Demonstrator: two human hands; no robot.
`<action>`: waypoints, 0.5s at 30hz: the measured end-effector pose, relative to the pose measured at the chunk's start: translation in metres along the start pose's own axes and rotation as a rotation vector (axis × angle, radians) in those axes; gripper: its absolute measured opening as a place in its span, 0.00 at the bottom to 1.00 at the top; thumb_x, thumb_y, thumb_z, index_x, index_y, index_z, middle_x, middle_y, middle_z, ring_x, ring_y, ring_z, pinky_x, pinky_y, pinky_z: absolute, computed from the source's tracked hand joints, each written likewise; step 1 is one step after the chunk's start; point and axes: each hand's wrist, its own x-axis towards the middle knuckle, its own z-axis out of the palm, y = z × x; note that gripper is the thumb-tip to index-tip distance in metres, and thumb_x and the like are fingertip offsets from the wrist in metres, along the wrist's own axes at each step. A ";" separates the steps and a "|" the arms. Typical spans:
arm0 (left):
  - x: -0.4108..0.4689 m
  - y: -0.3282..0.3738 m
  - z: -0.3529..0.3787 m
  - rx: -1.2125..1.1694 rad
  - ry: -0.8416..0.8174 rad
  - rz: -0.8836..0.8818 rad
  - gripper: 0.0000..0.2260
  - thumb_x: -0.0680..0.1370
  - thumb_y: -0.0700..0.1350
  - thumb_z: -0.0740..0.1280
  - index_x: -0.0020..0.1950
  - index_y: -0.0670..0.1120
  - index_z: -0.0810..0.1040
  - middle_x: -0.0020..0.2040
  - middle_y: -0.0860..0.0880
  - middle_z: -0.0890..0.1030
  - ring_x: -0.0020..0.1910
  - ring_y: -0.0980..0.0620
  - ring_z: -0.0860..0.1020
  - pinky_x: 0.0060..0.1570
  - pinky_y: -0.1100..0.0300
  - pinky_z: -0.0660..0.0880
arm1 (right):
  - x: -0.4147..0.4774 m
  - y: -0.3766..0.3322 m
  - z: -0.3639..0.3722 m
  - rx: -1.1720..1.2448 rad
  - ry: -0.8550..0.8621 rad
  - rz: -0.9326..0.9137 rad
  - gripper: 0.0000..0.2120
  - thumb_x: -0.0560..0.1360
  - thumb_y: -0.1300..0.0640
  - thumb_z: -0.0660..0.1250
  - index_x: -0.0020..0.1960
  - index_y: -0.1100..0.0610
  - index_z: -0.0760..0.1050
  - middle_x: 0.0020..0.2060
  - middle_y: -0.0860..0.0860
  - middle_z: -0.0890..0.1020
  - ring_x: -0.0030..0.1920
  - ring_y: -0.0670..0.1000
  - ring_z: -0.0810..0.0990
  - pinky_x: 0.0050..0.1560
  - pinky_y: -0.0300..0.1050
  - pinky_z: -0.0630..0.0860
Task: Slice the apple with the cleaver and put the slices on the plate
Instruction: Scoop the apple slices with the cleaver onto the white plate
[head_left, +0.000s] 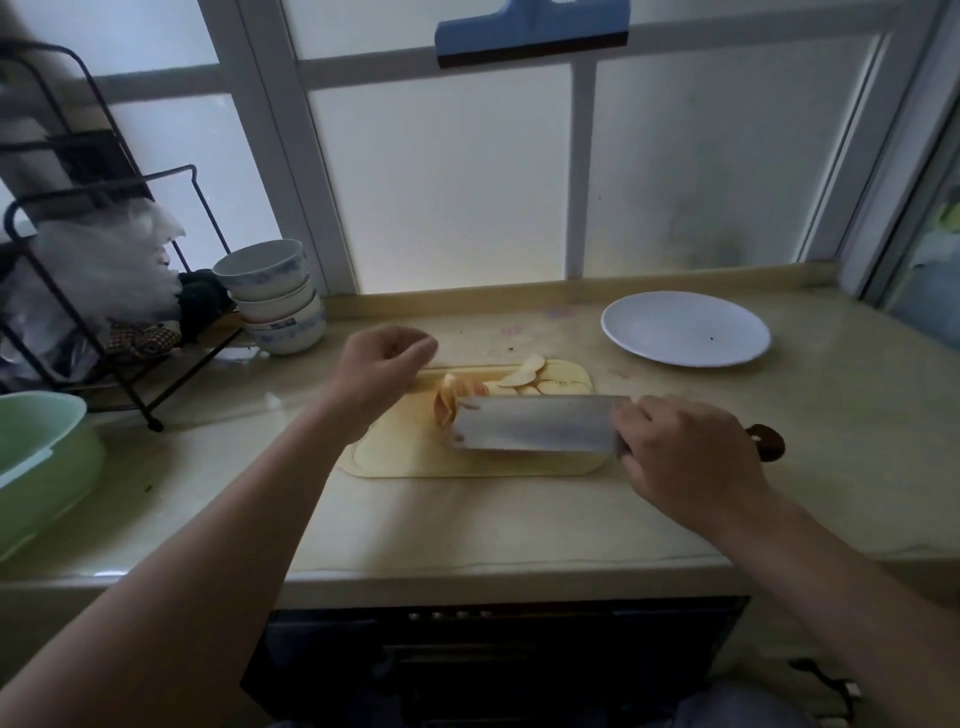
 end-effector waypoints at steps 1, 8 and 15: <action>-0.002 -0.001 -0.002 0.063 -0.063 0.023 0.06 0.78 0.44 0.72 0.54 0.46 0.82 0.48 0.45 0.84 0.48 0.47 0.83 0.49 0.56 0.82 | -0.002 -0.001 0.004 0.002 -0.018 -0.007 0.14 0.58 0.68 0.79 0.40 0.63 0.79 0.27 0.56 0.76 0.23 0.59 0.74 0.24 0.43 0.67; -0.005 -0.016 0.004 0.440 -0.218 0.148 0.06 0.71 0.46 0.79 0.46 0.54 0.86 0.40 0.57 0.83 0.40 0.58 0.80 0.41 0.62 0.77 | -0.003 -0.010 0.010 0.056 -0.002 -0.049 0.17 0.55 0.69 0.80 0.40 0.63 0.78 0.27 0.56 0.76 0.24 0.57 0.74 0.26 0.41 0.64; -0.003 -0.022 0.007 0.522 -0.186 0.211 0.02 0.73 0.41 0.78 0.43 0.47 0.88 0.33 0.60 0.79 0.34 0.67 0.75 0.35 0.74 0.69 | -0.006 -0.009 0.013 0.057 0.045 -0.075 0.17 0.54 0.69 0.78 0.38 0.61 0.74 0.28 0.56 0.74 0.25 0.58 0.73 0.24 0.46 0.69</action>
